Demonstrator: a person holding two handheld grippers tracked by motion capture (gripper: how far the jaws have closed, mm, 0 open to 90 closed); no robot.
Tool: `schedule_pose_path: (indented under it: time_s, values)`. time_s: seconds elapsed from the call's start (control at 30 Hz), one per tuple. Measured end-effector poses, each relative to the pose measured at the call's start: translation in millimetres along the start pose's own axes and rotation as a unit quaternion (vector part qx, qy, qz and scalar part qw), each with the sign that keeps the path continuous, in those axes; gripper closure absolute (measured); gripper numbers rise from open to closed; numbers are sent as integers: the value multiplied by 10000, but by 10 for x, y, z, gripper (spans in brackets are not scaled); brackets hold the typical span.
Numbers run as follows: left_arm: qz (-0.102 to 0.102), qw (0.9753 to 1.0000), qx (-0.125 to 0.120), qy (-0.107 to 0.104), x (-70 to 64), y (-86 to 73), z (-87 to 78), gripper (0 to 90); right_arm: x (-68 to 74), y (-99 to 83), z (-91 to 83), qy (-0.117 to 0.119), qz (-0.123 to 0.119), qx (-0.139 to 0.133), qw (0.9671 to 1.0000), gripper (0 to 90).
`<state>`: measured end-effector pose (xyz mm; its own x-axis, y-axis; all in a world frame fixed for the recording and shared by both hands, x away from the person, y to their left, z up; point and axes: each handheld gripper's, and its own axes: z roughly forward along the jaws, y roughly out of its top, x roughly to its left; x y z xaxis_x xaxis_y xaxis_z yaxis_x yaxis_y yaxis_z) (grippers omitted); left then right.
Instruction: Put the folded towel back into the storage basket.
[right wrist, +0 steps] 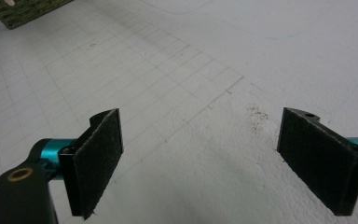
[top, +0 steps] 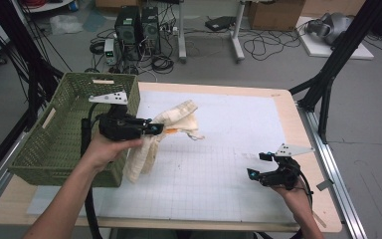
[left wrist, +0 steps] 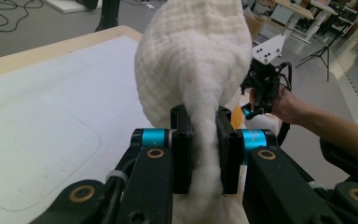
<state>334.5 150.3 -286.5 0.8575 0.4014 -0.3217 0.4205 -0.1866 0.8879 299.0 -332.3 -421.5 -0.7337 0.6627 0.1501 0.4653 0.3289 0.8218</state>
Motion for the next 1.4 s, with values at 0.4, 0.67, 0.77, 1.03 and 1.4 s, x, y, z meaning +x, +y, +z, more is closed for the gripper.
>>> schedule_pose_path:
  time_s: [0.4, 0.67, 0.77, 1.03, 1.4]
  values:
    - [-77, 9998, -196, 28, 18, 80, -202, 796, -1, 0, 2, -5, 34, 7, 10000, 126]
    - [-96, 9991, -408, 57, 0, 154, -405, 795, 6, 2, 14, -5, 34, 27, 10000, 125]
    - [-111, 9987, -497, 73, -5, 186, -484, 795, 5, 3, 19, -1, 12, 31, 10000, 126]
    - [-164, 9978, -608, 217, 25, 247, -684, 795, 2, 2, 26, 6, 1, 52, 10000, 125]
    - [-308, 9942, -832, 605, 154, 237, -1046, 795, 7, 4, 51, 21, 1, 96, 10000, 125]
